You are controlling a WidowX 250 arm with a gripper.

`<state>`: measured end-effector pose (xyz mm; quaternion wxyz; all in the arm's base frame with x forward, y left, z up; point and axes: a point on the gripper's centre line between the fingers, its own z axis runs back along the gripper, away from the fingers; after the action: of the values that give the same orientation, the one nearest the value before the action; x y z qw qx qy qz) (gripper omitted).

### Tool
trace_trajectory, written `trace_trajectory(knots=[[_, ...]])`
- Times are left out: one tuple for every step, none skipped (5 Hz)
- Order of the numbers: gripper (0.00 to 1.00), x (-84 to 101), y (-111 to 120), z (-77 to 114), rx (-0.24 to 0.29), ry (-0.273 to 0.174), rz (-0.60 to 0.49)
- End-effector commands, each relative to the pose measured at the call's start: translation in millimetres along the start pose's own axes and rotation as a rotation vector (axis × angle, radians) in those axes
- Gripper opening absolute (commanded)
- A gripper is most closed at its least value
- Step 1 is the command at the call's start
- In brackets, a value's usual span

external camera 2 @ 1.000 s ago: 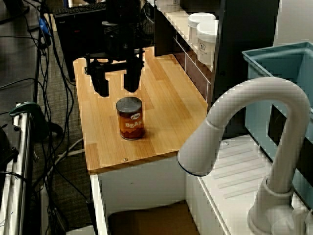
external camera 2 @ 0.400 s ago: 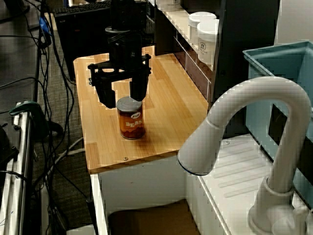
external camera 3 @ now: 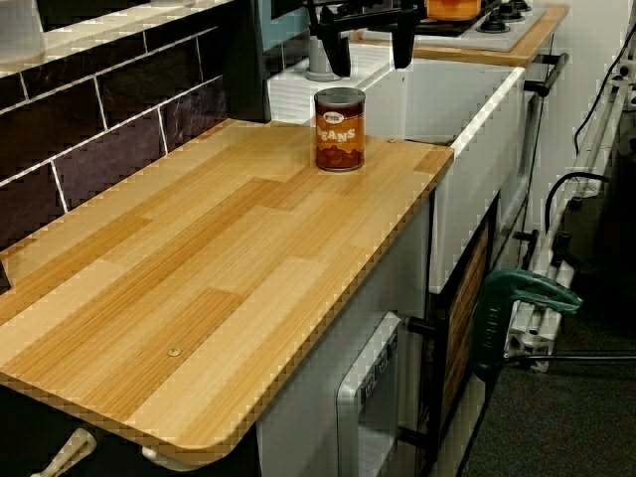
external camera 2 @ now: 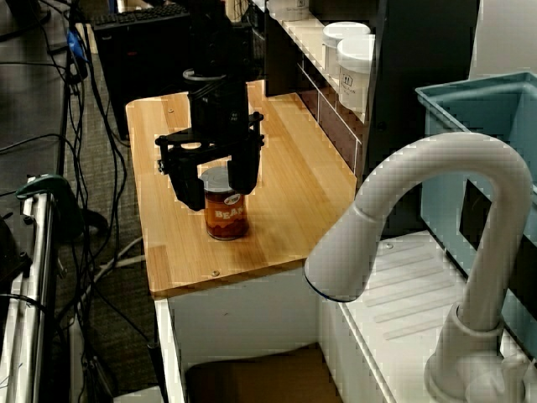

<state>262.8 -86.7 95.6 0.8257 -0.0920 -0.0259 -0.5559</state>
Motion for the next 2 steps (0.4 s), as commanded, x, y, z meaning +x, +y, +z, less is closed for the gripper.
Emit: trace_trajectory(knots=[[1.00, 2.0, 10.0, -8.8, 0.049, -0.028, 0.054], [1.00, -0.3, 16.8, -14.0, 0.042, -0.035, 0.085]])
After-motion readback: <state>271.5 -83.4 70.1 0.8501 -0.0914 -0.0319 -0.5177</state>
